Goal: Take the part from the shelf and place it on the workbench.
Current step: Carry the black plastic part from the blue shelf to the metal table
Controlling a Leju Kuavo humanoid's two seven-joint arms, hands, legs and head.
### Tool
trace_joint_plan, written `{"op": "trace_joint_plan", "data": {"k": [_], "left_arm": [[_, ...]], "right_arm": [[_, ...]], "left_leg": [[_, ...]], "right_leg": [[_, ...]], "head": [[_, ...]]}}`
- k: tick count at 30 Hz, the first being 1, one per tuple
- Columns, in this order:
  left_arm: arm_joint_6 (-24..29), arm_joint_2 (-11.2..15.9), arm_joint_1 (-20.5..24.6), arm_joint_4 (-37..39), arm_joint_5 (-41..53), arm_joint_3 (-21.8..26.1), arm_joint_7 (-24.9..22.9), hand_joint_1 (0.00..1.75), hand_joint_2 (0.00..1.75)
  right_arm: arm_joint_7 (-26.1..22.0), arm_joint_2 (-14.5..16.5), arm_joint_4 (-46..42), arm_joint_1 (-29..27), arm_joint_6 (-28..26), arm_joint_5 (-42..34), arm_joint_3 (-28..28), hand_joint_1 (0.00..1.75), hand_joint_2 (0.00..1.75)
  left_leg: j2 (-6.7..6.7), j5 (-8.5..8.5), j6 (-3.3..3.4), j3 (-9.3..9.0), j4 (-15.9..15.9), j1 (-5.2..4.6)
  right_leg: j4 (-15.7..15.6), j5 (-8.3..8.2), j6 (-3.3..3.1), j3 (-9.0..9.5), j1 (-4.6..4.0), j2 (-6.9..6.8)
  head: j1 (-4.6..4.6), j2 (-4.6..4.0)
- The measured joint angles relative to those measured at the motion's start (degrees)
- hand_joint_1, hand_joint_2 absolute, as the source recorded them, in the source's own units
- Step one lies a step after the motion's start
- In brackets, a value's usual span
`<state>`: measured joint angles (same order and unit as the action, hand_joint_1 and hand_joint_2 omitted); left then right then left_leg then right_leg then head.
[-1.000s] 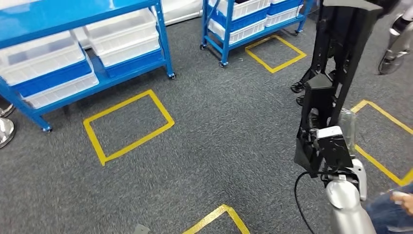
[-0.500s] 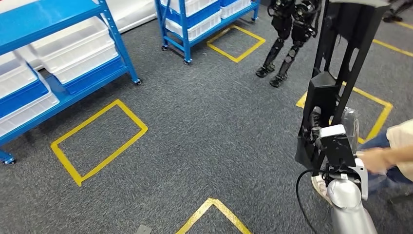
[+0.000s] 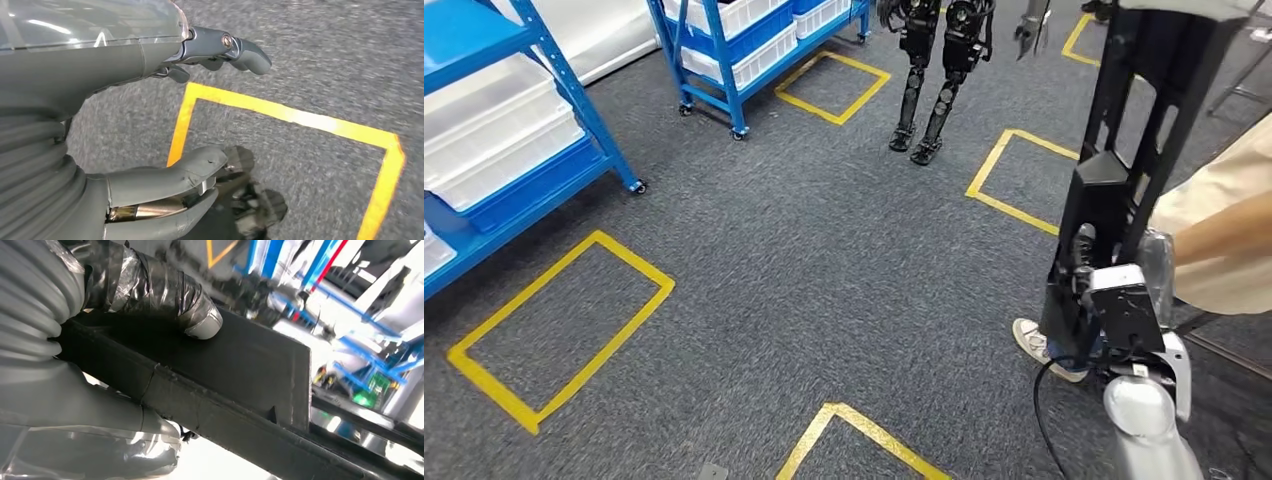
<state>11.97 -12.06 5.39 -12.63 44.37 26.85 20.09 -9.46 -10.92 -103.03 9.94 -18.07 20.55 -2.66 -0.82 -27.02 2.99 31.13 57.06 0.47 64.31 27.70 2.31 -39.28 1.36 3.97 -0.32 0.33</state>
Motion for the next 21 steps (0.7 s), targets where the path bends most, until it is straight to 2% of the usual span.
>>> {"op": "trace_joint_plan", "data": {"k": [1,2,3,4,5,6,8,9,10,12,13,14,16,17,18,19,20,21], "left_arm": [[-0.01,-0.02,-0.05,0.00,0.00,0.06,0.00,0.00,1.75],[-0.02,-0.04,-0.13,0.00,0.00,0.11,-0.01,0.00,1.75],[-0.03,-0.05,-0.21,0.00,0.00,0.19,-0.02,0.00,1.75],[-0.04,-0.06,-0.27,0.00,0.00,0.25,-0.02,0.00,1.75],[-0.04,-0.09,-0.26,0.00,0.00,0.30,-0.02,0.00,1.75],[-0.05,-0.14,-0.21,0.00,0.00,0.33,-0.02,0.00,1.75],[-0.05,-0.22,-0.11,0.00,0.00,0.38,-0.02,0.00,1.75],[-0.05,-0.25,-0.06,0.00,0.00,0.41,-0.01,0.00,1.75],[-0.05,-0.26,-0.03,0.00,0.00,0.45,-0.01,0.00,1.75],[-0.05,-0.26,0.05,0.00,0.00,0.49,-0.01,0.00,1.75],[-0.04,-0.26,0.08,0.00,0.00,0.50,-0.01,0.00,1.75],[-0.05,-0.26,0.09,0.00,0.00,0.51,-0.01,0.00,1.75],[-0.05,-0.27,-0.03,0.00,0.00,0.51,0.01,0.00,1.75],[-0.05,-0.27,-0.14,0.00,0.00,0.51,-0.01,0.00,1.75],[-0.05,-0.27,-0.23,0.00,0.01,0.51,-0.01,0.00,1.75],[-0.05,-0.26,-0.29,0.00,0.02,0.51,-0.02,0.00,1.75],[-0.05,-0.26,-0.30,0.00,0.03,0.52,-0.02,0.00,1.75],[-0.05,-0.25,-0.27,0.00,0.05,0.52,-0.02,0.00,1.75]], "right_arm": [[0.02,-0.11,-0.03,0.16,0.04,0.00,-0.10,1.75,1.75],[0.07,-0.14,-0.02,0.18,0.09,0.00,-0.14,1.75,1.75],[0.11,-0.14,-0.01,0.06,0.14,0.00,-0.18,1.75,1.75],[0.15,-0.15,0.01,-0.05,0.18,0.00,-0.23,1.75,1.75],[0.20,-0.16,0.01,-0.09,0.21,0.00,-0.29,1.75,1.75],[0.21,-0.20,0.01,-0.07,0.25,0.00,-0.34,1.75,1.75],[0.21,-0.28,-0.03,0.02,0.33,0.00,-0.38,1.75,1.75],[0.21,-0.32,-0.07,0.03,0.37,0.00,-0.39,1.75,1.75],[0.21,-0.33,-0.11,0.04,0.39,0.00,-0.40,1.75,1.75],[0.21,-0.34,-0.20,-0.02,0.38,0.00,-0.46,1.75,1.75],[0.21,-0.35,-0.25,0.01,0.36,0.00,-0.49,1.75,1.75],[0.21,-0.35,-0.30,0.05,0.34,0.00,-0.52,1.75,1.75],[0.21,-0.33,-0.35,0.14,0.33,0.00,-0.52,1.75,1.75],[0.21,-0.31,-0.33,0.15,0.34,0.00,-0.51,1.75,1.75],[0.21,-0.29,-0.32,0.13,0.35,0.00,-0.51,1.75,1.75],[0.25,-0.30,-0.30,0.14,0.38,0.02,-0.51,1.75,1.75],[0.34,-0.32,-0.29,0.21,0.48,0.10,-0.51,1.75,1.75],[0.51,-0.39,-0.29,0.38,0.64,0.20,-0.51,1.75,1.75]], "left_leg": [[0.81,0.08,0.15,0.09,-0.10,-0.07],[1.70,0.08,0.19,0.20,-0.06,-0.13],[2.60,0.06,0.20,0.31,0.00,-0.17],[3.45,0.01,0.16,0.41,0.09,-0.18],[4.25,-0.07,0.06,0.48,0.23,-0.17],[4.98,-0.22,-0.12,0.51,0.46,-0.17],[6.16,-0.69,-0.73,0.51,1.04,-0.44],[6.68,-0.90,-1.05,0.46,1.28,-0.62],[7.23,-1.04,-1.34,0.39,1.37,-0.78],[8.11,-1.33,-1.88,0.25,1.47,-0.76],[7.41,-1.91,-2.20,0.39,1.99,-0.63],[6.05,-3.13,-2.48,0.97,3.54,-0.46],[2.66,-6.85,-2.83,3.65,9.88,-0.18],[1.84,-8.52,-2.89,5.38,13.66,-0.14],[1.51,-9.32,-2.90,6.69,16.40,-0.13],[1.36,-8.96,-2.83,7.14,17.25,-0.14],[1.16,-7.51,-2.65,6.59,15.94,-0.14],[0.45,-5.28,-2.33,5.14,12.69,-0.15]], "right_leg": [[3.47,1.96,0.16,-1.58,-0.10,-1.81],[6.89,3.55,0.32,-3.04,-0.04,-2.87],[9.00,4.21,0.51,-3.80,0.06,-3.43],[9.17,3.86,0.66,-3.56,0.17,-3.80],[7.22,2.61,0.78,-2.18,0.26,-4.24],[3.64,0.90,0.85,0.11,0.31,-5.19],[-2.81,-0.98,0.41,3.94,-0.04,-7.76],[-4.41,-1.22,0.02,4.76,-0.22,-8.49],[-4.72,-1.04,-0.41,4.75,-0.43,-8.49],[-4.80,-1.33,-1.12,4.46,-0.31,-7.06],[-4.87,-1.48,-1.46,4.39,-0.18,-6.37],[-4.98,-1.67,-1.84,4.32,-0.03,-5.67],[-5.04,-1.92,-2.40,4.11,0.04,-4.28],[-5.02,-1.99,-2.57,3.99,-0.04,-3.52],[-4.98,-2.04,-2.66,3.90,-0.13,-2.71],[-4.91,-2.07,-2.69,3.84,-0.20,-1.85],[-4.82,-2.09,-2.70,3.82,-0.25,-0.96],[-4.70,-2.10,-2.68,3.81,-0.28,-0.07]], "head": [[-0.13,0.00],[-0.11,0.00],[-0.12,0.00],[-0.12,0.00],[-0.11,0.00],[-0.13,0.00],[-0.11,0.00],[-0.10,0.00],[-0.09,0.00],[-0.09,0.00],[-0.09,0.00],[-0.08,0.00],[-0.07,0.00],[-0.08,0.00],[-0.08,0.00],[-0.08,0.00],[-0.08,0.00],[-0.07,0.00]]}}
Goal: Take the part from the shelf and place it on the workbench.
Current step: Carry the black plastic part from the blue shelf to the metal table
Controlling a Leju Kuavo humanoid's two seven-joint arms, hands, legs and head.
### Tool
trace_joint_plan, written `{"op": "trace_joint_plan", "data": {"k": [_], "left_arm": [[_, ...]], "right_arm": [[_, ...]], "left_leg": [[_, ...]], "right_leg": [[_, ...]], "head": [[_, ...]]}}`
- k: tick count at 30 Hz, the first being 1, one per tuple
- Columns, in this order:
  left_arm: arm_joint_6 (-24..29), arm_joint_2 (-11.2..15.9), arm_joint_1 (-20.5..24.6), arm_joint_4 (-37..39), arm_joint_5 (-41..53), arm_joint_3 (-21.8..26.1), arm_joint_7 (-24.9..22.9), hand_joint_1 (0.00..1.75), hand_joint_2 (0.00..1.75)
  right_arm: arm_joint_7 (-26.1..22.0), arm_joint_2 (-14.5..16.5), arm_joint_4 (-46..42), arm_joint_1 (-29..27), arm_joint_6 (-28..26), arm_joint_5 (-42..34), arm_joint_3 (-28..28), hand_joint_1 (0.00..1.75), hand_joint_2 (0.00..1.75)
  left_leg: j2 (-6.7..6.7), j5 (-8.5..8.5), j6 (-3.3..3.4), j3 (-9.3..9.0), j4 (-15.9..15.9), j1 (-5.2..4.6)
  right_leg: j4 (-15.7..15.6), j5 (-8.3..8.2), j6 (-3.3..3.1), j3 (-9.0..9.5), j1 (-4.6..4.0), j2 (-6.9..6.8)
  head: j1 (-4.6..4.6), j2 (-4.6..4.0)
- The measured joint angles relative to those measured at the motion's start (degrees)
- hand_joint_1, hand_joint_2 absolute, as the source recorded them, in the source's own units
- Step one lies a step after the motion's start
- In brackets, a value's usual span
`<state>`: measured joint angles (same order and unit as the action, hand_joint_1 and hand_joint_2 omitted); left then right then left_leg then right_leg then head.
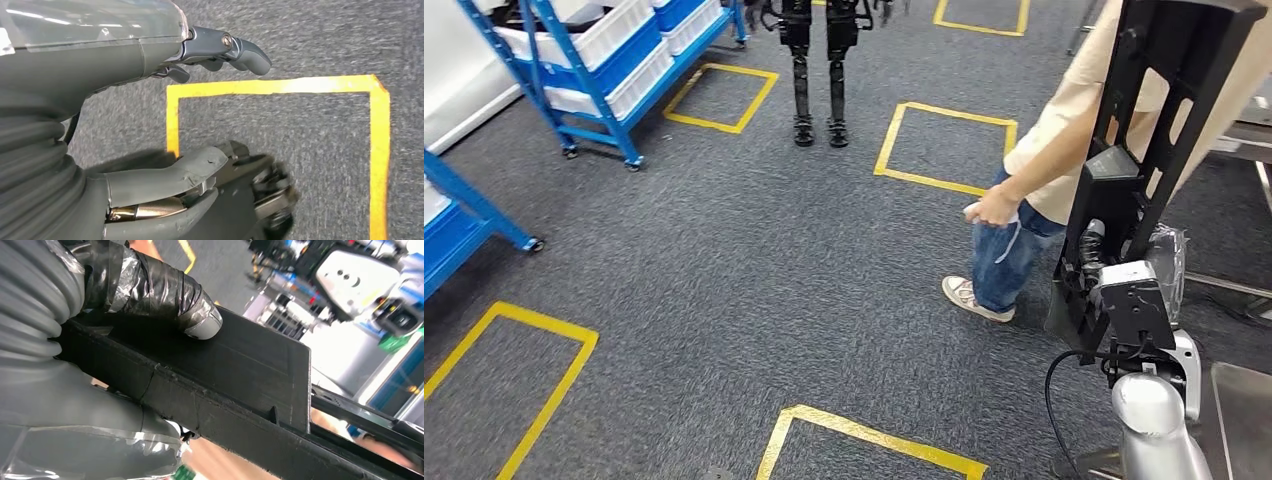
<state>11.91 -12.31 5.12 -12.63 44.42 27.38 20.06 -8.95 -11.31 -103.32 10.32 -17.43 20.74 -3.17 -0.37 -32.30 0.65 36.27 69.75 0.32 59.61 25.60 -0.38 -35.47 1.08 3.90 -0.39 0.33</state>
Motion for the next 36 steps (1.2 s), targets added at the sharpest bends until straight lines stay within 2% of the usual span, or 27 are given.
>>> {"op": "trace_joint_plan", "data": {"k": [2,3,4,6,7,9,10,11,12,13,14,15,17,19,21,22,24,25,27,28,29,30,31,33,34,35,36], "left_arm": [[0.00,0.03,0.07,0.00,0.03,0.03,0.01,0.00,1.75],[0.00,0.05,0.12,0.00,0.03,0.05,0.01,0.00,1.75],[0.00,0.07,0.16,0.00,0.04,0.07,0.02,0.00,1.75],[0.00,0.02,0.24,0.00,0.04,0.08,0.03,0.00,1.75],[0.00,-0.03,0.28,0.00,0.05,0.09,0.04,0.00,1.75],[0.00,-0.15,0.38,0.00,0.08,0.11,0.04,0.00,1.75],[0.00,-0.15,0.40,0.00,0.10,0.13,0.02,0.00,1.75],[0.00,-0.16,0.36,0.00,0.12,0.14,0.01,0.00,1.75],[0.00,-0.15,0.30,0.00,0.13,0.17,-0.01,0.00,1.75],[0.00,-0.15,0.25,0.00,0.14,0.20,-0.02,0.00,1.75],[0.00,-0.16,0.23,0.00,0.17,0.22,-0.02,0.00,1.75],[0.00,-0.18,0.25,0.00,0.21,0.23,-0.02,0.00,1.75],[0.00,-0.19,0.33,-0.01,0.26,0.25,-0.02,0.00,1.75],[0.01,-0.17,0.39,-0.01,0.27,0.30,-0.03,0.00,1.75],[0.03,-0.17,0.44,0.00,0.26,0.33,-0.05,0.00,1.75],[0.04,-0.17,0.50,0.00,0.26,0.33,-0.05,0.00,1.75],[0.04,-0.17,0.58,0.00,0.27,0.34,-0.02,0.00,1.75],[0.04,-0.17,0.54,0.00,0.27,0.34,-0.02,0.00,1.75],[0.04,-0.17,0.33,0.00,0.27,0.34,-0.03,0.00,1.75],[0.04,-0.16,0.23,0.00,0.27,0.34,-0.04,0.00,1.75],[0.04,-0.15,0.16,0.00,0.27,0.34,-0.05,0.00,1.75],[0.04,-0.14,0.15,0.00,0.26,0.35,-0.07,0.00,1.75],[0.04,-0.13,0.17,0.00,0.26,0.36,-0.07,0.00,1.75],[0.04,-0.06,0.24,0.00,0.25,0.38,-0.07,0.00,1.75],[0.04,-0.04,0.25,0.00,0.26,0.39,-0.07,0.00,1.75],[0.04,-0.02,0.26,0.00,0.26,0.39,-0.07,0.00,1.75],[0.05,-0.04,0.28,0.00,0.26,0.39,-0.08,0.00,1.75]], "right_arm": [[0.48,-0.27,0.01,0.79,0.56,0.23,0.00,1.75,1.75],[0.75,-0.46,0.02,1.34,0.90,0.32,0.00,1.75,1.75],[0.97,-0.68,0.02,1.81,1.21,0.44,-0.01,1.75,1.75],[1.44,-1.33,0.02,2.34,1.72,0.81,-0.02,1.75,1.75],[1.62,-1.70,0.03,2.47,1.87,1.05,-0.03,1.75,1.75],[2.04,-2.34,0.13,3.19,2.10,1.90,-0.05,1.75,1.75],[2.30,-2.48,0.25,3.67,2.15,2.51,-0.05,1.75,1.75],[2.61,-2.63,0.44,4.10,2.18,3.20,-0.03,1.75,1.75],[2.89,-2.75,0.69,4.35,2.19,3.79,-0.01,1.75,1.75],[3.17,-2.95,0.98,4.45,2.22,4.15,0.01,1.75,1.75],[3.37,-3.21,1.24,4.53,2.26,4.32,0.02,1.75,1.75],[3.50,-3.48,1.43,4.67,2.33,4.31,0.01,1.75,1.75],[3.58,-3.94,1.64,5.14,2.49,4.14,0.00,1.75,1.75],[3.62,-4.22,1.80,5.52,2.59,4.02,0.00,1.75,1.75],[3.67,-4.40,1.96,5.59,2.63,4.00,-0.01,1.75,1.75],[3.67,-4.51,2.01,5.58,2.65,4.00,-0.01,1.75,1.75],[3.67,-4.68,2.05,5.74,2.68,4.00,-0.02,1.75,1.75],[3.66,-4.71,2.07,5.80,2.74,4.00,-0.01,1.75,1.75],[3.66,-4.72,2.19,5.88,2.87,4.00,0.02,1.75,1.75],[3.66,-4.72,2.28,5.86,2.91,4.00,0.02,1.75,1.75],[3.67,-4.72,2.36,5.85,2.92,4.00,0.02,1.75,1.75],[3.67,-4.72,2.41,5.85,2.91,4.00,0.02,1.75,1.75],[3.67,-4.72,2.43,5.85,2.91,4.00,0.02,1.75,1.75],[3.66,-4.71,2.48,5.96,2.89,4.00,0.02,1.75,1.75],[3.66,-4.70,2.51,6.00,2.88,4.00,0.02,1.75,1.75],[3.66,-4.70,2.56,6.01,2.88,4.00,0.02,1.75,1.75],[3.67,-4.73,2.58,5.94,2.86,4.00,0.02,1.75,1.75]], "left_leg": [[-3.15,3.31,0.76,-3.06,-7.08,0.11],[-4.42,3.94,0.96,-3.97,-9.25,0.12],[-5.02,3.87,1.05,-4.29,-10.10,0.08],[-3.83,4.14,1.25,-4.55,-10.86,0.08],[-3.05,4.48,1.55,-4.69,-11.36,0.19],[-1.33,5.16,2.15,-4.89,-12.32,0.47],[-0.47,5.27,2.30,-4.89,-12.45,0.35],[0.41,5.28,2.39,-4.83,-12.46,0.29],[1.30,5.24,2.40,-4.77,-12.41,0.25],[2.17,5.17,2.39,-4.73,-12.34,0.24],[2.98,5.08,2.32,-4.69,-12.23,0.25],[3.73,4.92,2.18,-4.67,-12.05,0.27],[5.07,4.41,1.62,-4.67,-11.51,0.05],[6.21,3.98,0.96,-4.78,-11.15,-0.34],[7.40,3.75,0.37,-5.07,-11.18,-0.50],[7.22,3.39,0.05,-5.14,-10.95,-0.41],[4.87,1.20,-0.45,-4.07,-8.21,-0.11],[3.08,-0.66,-0.59,-2.64,-5.01,0.05],[1.25,-3.88,-0.60,1.03,2.54,0.12],[0.95,-4.24,-0.51,2.24,4.81,0.11],[0.79,-3.44,-0.32,2.46,4.95,0.09],[0.48,-1.61,0.01,1.57,2.80,0.03],[-0.44,0.68,0.48,-0.07,-0.90,-0.03],[-3.27,3.57,1.39,-3.13,-7.81,-0.03],[-4.25,3.99,1.65,-3.90,-9.57,-0.09],[-4.47,3.87,1.76,-4.16,-10.18,-0.16],[-3.87,4.04,1.79,-4.35,-10.57,-0.27]], "right_leg": [[0.27,-0.11,0.24,-0.24,0.05,1.59],[0.36,-0.27,0.54,-0.52,0.18,2.32],[0.33,-0.49,0.93,-0.84,0.36,3.03],[-0.03,-1.04,1.85,-1.29,0.63,4.40],[-0.02,-1.02,2.19,-1.48,0.59,3.88],[2.59,0.80,2.56,-2.89,0.34,0.63],[5.59,2.53,2.68,-4.30,0.28,-1.43],[9.16,4.27,2.84,-5.94,0.32,-2.65],[12.19,5.38,3.03,-7.27,0.40,-3.26],[13.73,5.55,3.19,-7.86,0.51,-3.59],[13.15,4.69,3.33,-7.36,0.63,-3.84],[10.45,3.06,3.42,-5.72,0.73,-4.33],[3.29,0.56,3.30,-1.77,0.56,-6.93],[0.20,0.04,2.72,-0.27,0.19,-8.43],[0.39,-0.11,2.00,-0.58,0.13,-7.13],[0.29,-0.21,1.67,-0.65,0.23,-6.41],[0.07,-0.48,0.92,-0.71,0.47,-5.11],[0.03,-0.58,0.62,-0.79,0.43,-4.46],[0.06,-0.72,0.20,-1.01,0.18,-3.00],[0.09,-0.76,0.12,-1.08,0.02,-2.15],[0.14,-0.80,0.08,-1.12,-0.12,-1.30],[0.21,-0.82,0.08,-1.10,-0.26,-0.41],[0.28,-0.82,0.09,-1.08,-0.32,0.40],[0.47,-0.97,0.34,-1.26,-0.36,1.94],[0.48,-1.13,0.61,-1.46,-0.19,2.63],[0.39,-1.36,0.98,-1.67,0.00,3.35],[0.16,-1.65,1.42,-1.83,0.17,4.16]], "head": [[-0.02,0.00],[-0.02,0.00],[-0.02,0.00],[0.02,0.00],[-0.02,0.00],[-0.19,0.00],[-0.28,0.00],[-0.32,0.00],[-0.33,0.00],[-0.32,0.00],[-0.33,0.00],[-0.33,0.00],[-0.33,0.00],[-0.31,0.00],[-0.28,0.00],[-0.28,0.00],[-0.27,0.00],[-0.27,0.00],[-0.27,0.00],[-0.28,0.00],[-0.28,0.00],[-0.27,0.00],[-0.27,0.00],[-0.30,0.00],[-0.31,0.00],[-0.30,0.00],[-0.27,0.00]]}}
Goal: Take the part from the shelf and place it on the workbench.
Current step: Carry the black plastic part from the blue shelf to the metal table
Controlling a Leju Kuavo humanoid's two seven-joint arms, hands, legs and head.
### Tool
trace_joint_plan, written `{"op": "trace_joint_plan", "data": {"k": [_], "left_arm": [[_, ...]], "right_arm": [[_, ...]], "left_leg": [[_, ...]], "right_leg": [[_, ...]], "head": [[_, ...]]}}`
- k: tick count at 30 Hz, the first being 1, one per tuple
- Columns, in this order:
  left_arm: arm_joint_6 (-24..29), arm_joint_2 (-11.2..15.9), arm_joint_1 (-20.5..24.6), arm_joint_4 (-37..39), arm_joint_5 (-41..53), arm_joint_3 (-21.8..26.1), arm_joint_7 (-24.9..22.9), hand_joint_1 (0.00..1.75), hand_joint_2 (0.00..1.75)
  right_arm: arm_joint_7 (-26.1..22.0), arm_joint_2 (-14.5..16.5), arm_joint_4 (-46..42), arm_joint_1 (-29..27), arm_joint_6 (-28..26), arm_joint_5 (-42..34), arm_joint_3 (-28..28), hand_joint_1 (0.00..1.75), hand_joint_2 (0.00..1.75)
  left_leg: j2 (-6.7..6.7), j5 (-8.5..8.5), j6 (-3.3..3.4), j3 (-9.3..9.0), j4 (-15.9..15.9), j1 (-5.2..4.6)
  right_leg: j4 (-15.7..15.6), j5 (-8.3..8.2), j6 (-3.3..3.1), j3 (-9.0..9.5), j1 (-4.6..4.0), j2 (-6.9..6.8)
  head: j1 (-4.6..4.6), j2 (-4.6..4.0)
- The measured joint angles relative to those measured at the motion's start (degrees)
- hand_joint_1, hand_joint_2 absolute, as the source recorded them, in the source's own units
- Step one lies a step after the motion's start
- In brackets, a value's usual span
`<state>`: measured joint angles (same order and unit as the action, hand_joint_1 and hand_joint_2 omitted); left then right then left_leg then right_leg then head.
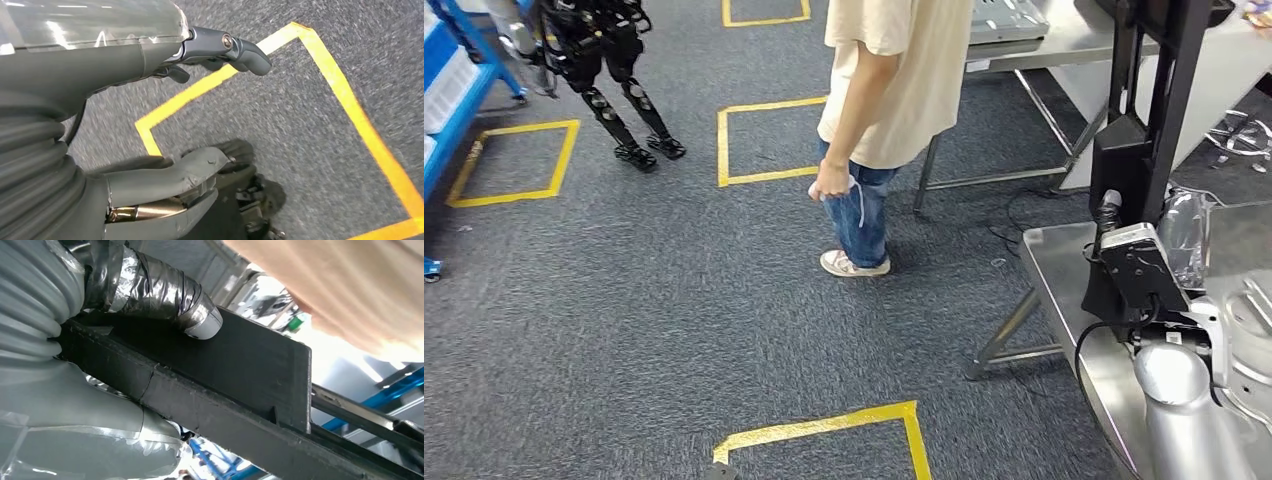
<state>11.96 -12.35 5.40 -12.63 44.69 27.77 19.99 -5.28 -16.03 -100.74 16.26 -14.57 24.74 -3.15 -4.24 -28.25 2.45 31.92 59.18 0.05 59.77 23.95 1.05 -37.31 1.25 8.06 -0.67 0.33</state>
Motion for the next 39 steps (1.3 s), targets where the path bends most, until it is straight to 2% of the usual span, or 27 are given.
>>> {"op": "trace_joint_plan", "data": {"k": [1,2,3,5,7,8,9,11,13,14,16,17,18,20,21,22,23,24,26,28,31,33,34,36,37,38,39], "left_arm": [[0.01,-0.04,0.03,0.00,0.02,0.01,0.00,0.00,1.75],[0.02,-0.07,0.09,0.00,0.05,0.02,0.02,0.00,1.75],[0.03,-0.11,0.16,0.00,0.10,0.03,0.04,0.00,1.75],[0.03,-0.16,0.21,0.00,0.21,0.04,0.09,0.00,1.75],[0.02,-0.17,0.06,0.00,0.28,0.05,0.09,0.00,1.75],[0.02,-0.17,0.00,0.00,0.31,0.05,0.09,0.00,1.75],[0.02,-0.18,-0.03,0.00,0.32,0.05,0.09,0.00,1.75],[0.02,-0.20,0.00,0.00,0.34,0.07,0.10,0.00,1.75],[0.02,-0.21,0.08,0.00,0.34,0.08,0.10,0.00,1.75],[0.03,-0.21,0.11,0.00,0.34,0.09,0.10,0.00,1.75],[0.07,-0.21,0.14,0.00,0.32,0.13,0.10,0.00,1.75],[0.10,-0.21,0.14,0.00,0.29,0.16,0.10,0.00,1.75],[0.14,-0.22,0.14,0.00,0.26,0.20,0.11,0.00,1.75],[0.17,-0.22,0.03,0.00,0.17,0.35,0.13,0.00,1.75],[0.18,-0.22,-0.08,0.00,0.13,0.45,0.12,0.00,1.75],[0.17,-0.21,-0.19,0.00,0.10,0.54,0.10,0.00,1.75],[0.17,-0.21,-0.28,0.00,0.08,0.62,0.08,0.00,1.75],[0.17,-0.20,-0.34,0.00,0.07,0.71,0.04,0.00,1.75],[0.18,-0.17,-0.35,0.00,0.09,0.86,-0.01,0.00,1.75],[0.19,-0.10,-0.25,0.00,0.13,0.96,-0.02,0.00,1.75],[0.19,-0.09,-0.16,0.00,0.27,1.00,-0.04,0.00,1.75],[0.17,-0.15,-0.16,0.00,0.41,1.03,-0.07,0.00,1.75],[0.15,-0.17,-0.14,0.00,0.45,1.05,-0.09,0.00,1.75],[0.05,-0.20,-0.14,0.00,0.59,1.12,-0.15,0.00,1.75],[-0.02,-0.20,-0.16,0.00,0.66,1.17,-0.21,0.00,1.75],[-0.08,-0.20,-0.18,0.00,0.75,1.23,-0.28,0.00,1.75],[-0.13,-0.20,-0.18,0.00,0.84,1.28,-0.36,0.00,1.75]], "right_arm": [[0.00,-0.08,-0.01,-0.14,-0.01,0.00,-0.01,1.75,1.75],[-0.02,-0.22,-0.02,-0.19,-0.04,-0.02,-0.02,1.75,1.75],[-0.05,-0.35,-0.04,-0.12,-0.07,-0.04,-0.03,1.75,1.75],[-0.10,-0.49,-0.05,0.14,-0.10,-0.11,-0.04,1.75,1.75],[-0.10,-0.47,0.01,0.10,-0.09,-0.15,-0.04,1.75,1.75],[-0.10,-0.47,0.05,0.02,-0.09,-0.15,-0.04,1.75,1.75],[-0.10,-0.47,0.10,-0.02,-0.09,-0.15,-0.04,1.75,1.75],[-0.10,-0.48,0.13,0.02,-0.09,-0.15,-0.04,1.75,1.75],[-0.10,-0.49,0.12,0.07,-0.10,-0.15,-0.04,1.75,1.75],[-0.10,-0.49,0.13,0.03,-0.10,-0.16,-0.05,1.75,1.75],[-0.10,-0.50,0.10,-0.39,-0.15,-0.17,-0.12,1.75,1.75],[-0.10,-0.54,0.04,-0.72,-0.21,-0.17,-0.22,1.75,1.75],[-0.11,-0.60,-0.03,-1.02,-0.28,-0.07,-0.34,1.75,1.75],[0.14,-0.69,-0.15,-1.34,-0.57,0.93,-0.55,1.75,1.75],[0.50,-0.72,-0.15,-1.41,-0.79,2.01,-0.57,1.75,1.75],[1.07,-0.76,-0.13,-1.54,-1.11,3.70,-0.58,1.75,1.75],[1.83,-0.86,-0.10,-1.74,-1.56,6.08,-0.57,1.75,1.75],[2.75,-1.05,-0.07,-1.99,-2.12,9.12,-0.58,1.75,1.75],[4.49,-1.63,-0.05,-2.43,-3.21,15.36,-0.58,1.75,1.75],[5.48,-2.18,-0.06,-2.63,-3.87,18.87,-0.58,1.75,1.75],[6.78,-3.07,-0.07,-3.07,-4.05,22.36,-0.61,1.75,1.75],[8.00,-4.29,-0.09,-3.15,-3.52,25.33,-0.81,1.75,1.75],[8.56,-5.06,-0.10,-2.88,-2.75,26.34,-0.96,1.75,1.75],[9.66,-6.71,0.10,-2.07,-0.06,27.23,-1.18,1.75,1.75],[10.14,-7.51,0.43,-1.63,1.59,27.43,-1.20,1.75,1.75],[10.56,-8.29,0.93,-1.16,3.11,27.69,-1.20,1.75,1.75],[10.93,-9.03,1.61,-0.55,4.44,28.12,-1.20,1.75,1.75]], "left_leg": [[0.80,0.33,0.13,-0.21,-0.48,0.09],[1.59,0.70,0.31,-0.47,-1.12,0.24],[2.43,1.10,0.52,-0.70,-1.78,0.39],[4.01,1.45,0.77,-0.89,-2.41,0.47],[5.73,1.39,0.73,-0.81,-2.39,0.45],[6.59,1.30,0.63,-0.80,-2.35,0.47],[7.42,1.16,0.48,-0.82,-2.28,0.51],[8.94,0.68,-0.11,-0.88,-1.93,0.56],[10.14,0.01,-0.93,-0.92,-1.36,0.34],[10.68,-0.24,-1.30,-1.02,-1.23,0.19],[11.74,-0.65,-1.94,-1.39,-1.22,0.18],[11.19,-1.20,-2.24,-1.44,-0.84,0.30],[9.88,-2.31,-2.45,-0.99,0.54,0.45],[6.31,-5.79,-2.53,1.68,6.61,0.61],[5.29,-7.47,-2.43,3.68,10.59,0.58],[4.90,-8.37,-2.29,5.41,13.76,0.53],[4.72,-8.21,-2.07,6.44,15.26,0.47],[4.65,-6.87,-1.71,6.47,14.54,0.36],[4.26,-2.35,-0.53,4.04,7.88,-0.05],[3.74,0.44,0.51,1.56,1.63,-0.44],[3.66,1.04,0.82,0.78,-0.48,-0.68],[3.89,1.74,1.10,0.37,-1.56,-0.45],[4.05,2.08,1.25,0.20,-2.06,-0.29],[4.36,2.26,1.44,0.22,-2.22,-0.29],[4.52,2.26,1.43,0.27,-2.18,-0.28],[4.65,2.24,1.38,0.32,-2.11,-0.24],[4.75,2.18,1.27,0.37,-1.97,-0.16]], "right_leg": [[-0.09,-0.15,0.33,-0.10,0.10,0.12],[0.19,0.07,0.61,-0.34,-0.01,-0.74],[1.38,0.92,0.83,-0.98,-0.15,-2.28],[7.17,4.28,1.18,-3.78,-0.25,-6.08],[13.36,6.70,1.60,-6.70,0.08,-7.51],[14.05,6.43,1.80,-6.92,0.30,-7.82],[12.71,5.26,1.99,-6.09,0.51,-8.15],[5.83,2.04,2.32,-2.13,0.67,-9.97],[0.68,0.68,1.81,0.59,0.30,-11.54],[-0.11,0.79,1.38,0.87,0.04,-11.63],[-0.20,0.83,0.39,0.79,-0.11,-10.24],[-0.25,0.83,0.02,0.84,-0.08,-9.56],[-0.32,0.80,-0.42,0.91,-0.02,-9.07],[-0.38,0.80,-1.07,1.00,-0.03,-8.28],[-0.37,0.82,-1.32,1.00,-0.17,-7.88],[-0.35,0.85,-1.44,1.03,-0.34,-7.38],[-0.32,0.89,-1.53,1.08,-0.53,-6.90],[-0.29,0.93,-1.59,1.18,-0.73,-6.49],[-0.26,1.01,-1.65,1.42,-0.98,-5.89],[-0.17,1.02,-1.46,1.40,-1.13,-5.51],[-0.25,0.79,-0.60,1.15,-0.92,-5.22],[0.85,1.73,-0.01,0.69,-0.88,-5.83],[2.82,3.10,0.25,-0.15,-0.86,-6.31],[9.35,6.76,0.73,-2.99,-0.50,-7.16],[12.39,7.98,1.02,-4.30,-0.26,-7.34],[13.95,8.22,1.31,-4.91,0.02,-7.51],[13.45,7.40,1.60,-4.49,0.30,-7.67]], "head": [[0.01,0.00],[-0.04,0.00],[-0.11,0.00],[-0.23,0.00],[-0.24,0.00],[-0.25,0.00],[-0.25,0.00],[-0.25,0.00],[-0.16,0.00],[-0.09,0.00],[-0.02,0.00],[-0.02,0.00],[-0.02,0.00],[-0.02,0.00],[-0.02,0.00],[-0.02,0.00],[-0.02,0.00],[-0.02,0.00],[-0.02,0.00],[-0.03,0.00],[-0.03,0.00],[-0.05,0.00],[-0.08,0.00],[-0.10,0.00],[-0.10,0.00],[-0.10,0.00],[-0.10,0.00]]}}
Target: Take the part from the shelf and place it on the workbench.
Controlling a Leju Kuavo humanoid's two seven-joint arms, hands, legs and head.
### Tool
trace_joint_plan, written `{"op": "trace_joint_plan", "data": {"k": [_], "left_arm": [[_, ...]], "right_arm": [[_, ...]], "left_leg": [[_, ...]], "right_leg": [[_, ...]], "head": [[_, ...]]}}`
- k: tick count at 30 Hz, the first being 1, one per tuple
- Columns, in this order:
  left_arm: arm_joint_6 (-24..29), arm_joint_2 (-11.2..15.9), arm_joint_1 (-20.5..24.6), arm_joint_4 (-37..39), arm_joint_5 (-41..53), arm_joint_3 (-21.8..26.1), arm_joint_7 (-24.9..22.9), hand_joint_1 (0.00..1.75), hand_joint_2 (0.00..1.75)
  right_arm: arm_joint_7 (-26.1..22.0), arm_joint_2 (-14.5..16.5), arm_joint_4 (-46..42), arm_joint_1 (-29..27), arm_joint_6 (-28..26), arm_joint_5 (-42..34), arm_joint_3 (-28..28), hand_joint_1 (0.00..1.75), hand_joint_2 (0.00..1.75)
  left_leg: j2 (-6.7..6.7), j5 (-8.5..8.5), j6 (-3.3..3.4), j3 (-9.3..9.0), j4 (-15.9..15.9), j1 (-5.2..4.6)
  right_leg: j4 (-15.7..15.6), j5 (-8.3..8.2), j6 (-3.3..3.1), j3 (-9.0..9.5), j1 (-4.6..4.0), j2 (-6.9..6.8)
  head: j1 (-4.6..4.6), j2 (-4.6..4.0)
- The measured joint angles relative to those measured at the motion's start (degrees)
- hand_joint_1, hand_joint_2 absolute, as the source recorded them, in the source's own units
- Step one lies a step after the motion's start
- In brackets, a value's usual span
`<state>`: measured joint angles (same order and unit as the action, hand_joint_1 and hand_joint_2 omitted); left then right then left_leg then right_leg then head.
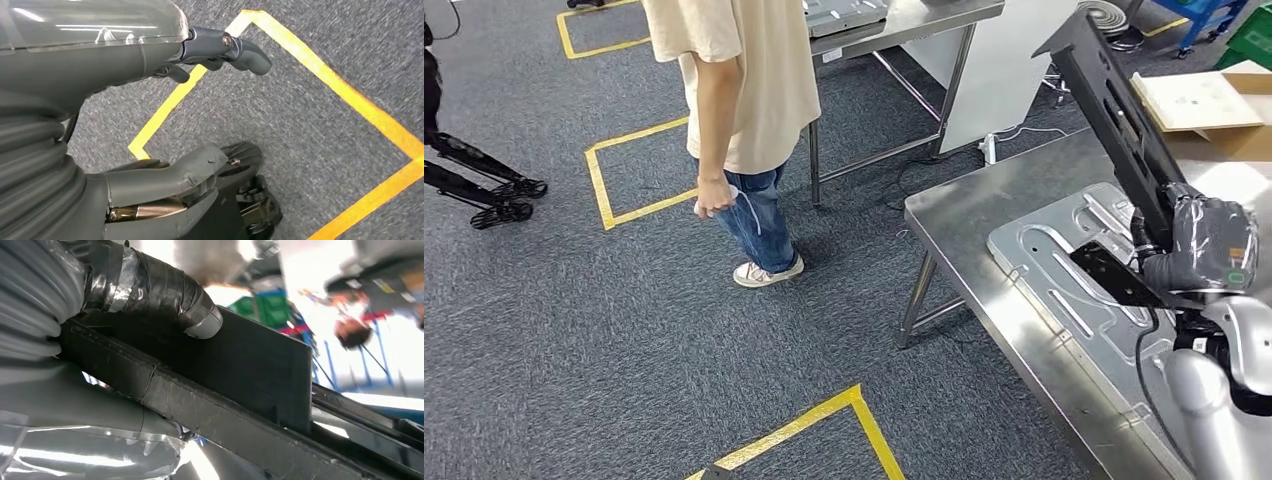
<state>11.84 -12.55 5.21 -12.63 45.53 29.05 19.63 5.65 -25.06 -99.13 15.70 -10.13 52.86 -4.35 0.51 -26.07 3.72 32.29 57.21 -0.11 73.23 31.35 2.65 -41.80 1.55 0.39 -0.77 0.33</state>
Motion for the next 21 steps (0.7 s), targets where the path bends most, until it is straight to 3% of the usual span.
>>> {"op": "trace_joint_plan", "data": {"k": [3,5,9,11,13,14,15,17,19,21], "left_arm": [[-0.11,-0.01,0.16,0.00,0.41,0.06,-0.22,0.00,1.75],[-0.11,0.00,0.41,0.00,0.79,0.07,-0.35,0.00,1.75],[0.09,-0.05,0.62,0.00,1.32,0.08,-0.51,0.00,1.75],[0.17,-0.08,0.67,0.00,1.40,0.09,-0.52,0.00,1.75],[0.25,-0.10,0.65,0.00,1.63,0.09,-0.53,0.00,1.75],[0.31,-0.10,0.61,0.00,1.76,0.09,-0.53,0.00,1.75],[0.36,-0.10,0.58,0.00,1.89,0.09,-0.52,0.00,1.75],[0.40,-0.10,0.56,0.00,2.01,0.09,-0.51,0.00,1.75],[0.40,-0.04,0.52,0.00,1.99,0.09,-0.52,0.00,1.75],[0.39,0.02,0.42,0.00,1.92,0.09,-0.55,0.00,1.75]], "right_arm": [[0.95,-1.84,2.74,2.76,2.21,2.58,0.11,1.75,1.75],[1.66,-2.54,5.03,4.65,2.38,4.96,0.46,1.75,1.75],[2.75,-2.83,9.60,5.96,0.96,8.01,1.46,1.75,1.75],[2.89,-2.56,11.16,6.00,-0.25,7.49,1.74,1.75,1.75],[2.74,-1.90,12.44,5.76,-1.47,5.56,1.81,1.75,1.75],[2.53,-1.47,13.00,5.51,-2.02,4.24,1.79,1.75,1.75],[2.26,-1.06,13.43,5.24,-2.49,3.00,1.72,1.75,1.75],[1.71,-0.46,14.00,4.85,-3.10,1.14,1.42,1.75,1.75],[1.45,-0.09,14.31,4.79,-3.30,0.10,1.02,1.75,1.75],[1.34,0.19,14.48,4.61,-3.37,-0.51,0.77,1.75,1.75]], "left_leg": [[0.14,-0.54,-0.87,0.35,1.07,0.19],[0.17,-0.84,-1.55,0.71,1.69,0.03],[0.08,-1.70,-2.52,1.31,2.79,0.10],[-0.03,-4.69,-2.88,3.46,7.57,0.25],[-0.04,-7.95,-2.94,6.87,14.91,0.25],[-0.05,-8.48,-2.85,8.05,17.31,0.23],[-0.12,-7.81,-2.63,8.25,17.54,0.19],[-1.13,-3.91,-1.80,5.92,12.16,-0.01],[-3.84,-0.90,-0.84,2.83,5.42,-0.05],[-5.10,-0.55,-0.47,1.60,2.70,-0.19]], "right_leg": [[-9.62,-4.35,0.67,5.31,0.55,-0.63],[-13.10,-4.93,0.20,6.99,0.38,-0.63],[-13.26,-5.07,-1.41,6.81,0.25,-0.44],[-13.38,-5.20,-2.02,6.76,0.21,-0.46],[-13.36,-5.18,-2.33,6.66,-0.07,-0.16],[-13.34,-5.16,-2.39,6.65,-0.24,0.12],[-13.31,-5.14,-2.41,6.65,-0.38,0.50],[-13.24,-5.13,-2.42,6.70,-0.60,1.40],[-13.20,-5.20,-2.29,6.55,-0.59,2.40],[-13.30,-5.52,-1.78,6.11,-0.14,3.55]], "head": [[-0.01,0.00],[0.04,0.00],[0.08,0.00],[0.09,0.00],[0.08,0.00],[0.09,0.00],[0.09,0.00],[0.09,0.00],[0.06,0.00],[0.10,0.00]]}}
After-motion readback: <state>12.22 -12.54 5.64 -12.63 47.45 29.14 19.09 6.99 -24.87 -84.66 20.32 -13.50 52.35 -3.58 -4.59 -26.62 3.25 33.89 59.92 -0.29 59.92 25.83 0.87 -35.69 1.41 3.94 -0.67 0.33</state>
